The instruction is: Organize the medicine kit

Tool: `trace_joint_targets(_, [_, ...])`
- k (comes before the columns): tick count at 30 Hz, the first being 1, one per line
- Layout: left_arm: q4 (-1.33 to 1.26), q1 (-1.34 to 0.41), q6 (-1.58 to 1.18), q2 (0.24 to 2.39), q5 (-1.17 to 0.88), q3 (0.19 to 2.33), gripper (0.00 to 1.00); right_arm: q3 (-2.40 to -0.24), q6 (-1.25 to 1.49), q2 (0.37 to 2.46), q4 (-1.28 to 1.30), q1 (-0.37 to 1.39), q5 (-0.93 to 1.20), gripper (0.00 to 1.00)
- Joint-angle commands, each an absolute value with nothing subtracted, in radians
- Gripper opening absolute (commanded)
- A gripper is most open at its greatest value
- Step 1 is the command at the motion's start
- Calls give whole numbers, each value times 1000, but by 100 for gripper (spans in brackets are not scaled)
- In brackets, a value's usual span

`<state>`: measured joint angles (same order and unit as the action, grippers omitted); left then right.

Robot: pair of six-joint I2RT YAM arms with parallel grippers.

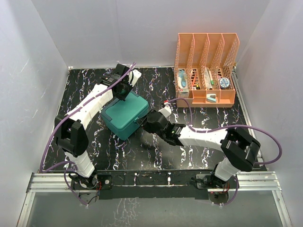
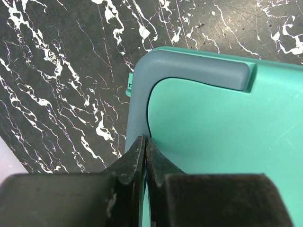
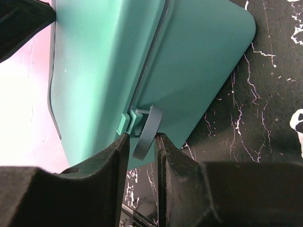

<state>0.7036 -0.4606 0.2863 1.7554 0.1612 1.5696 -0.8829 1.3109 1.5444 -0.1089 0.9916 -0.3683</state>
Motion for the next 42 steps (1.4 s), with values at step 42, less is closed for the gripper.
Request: trace_joint_targets(42, [878,-497,259,1918,33,1480,0,-984,1273,1525,-163,986,-405,29])
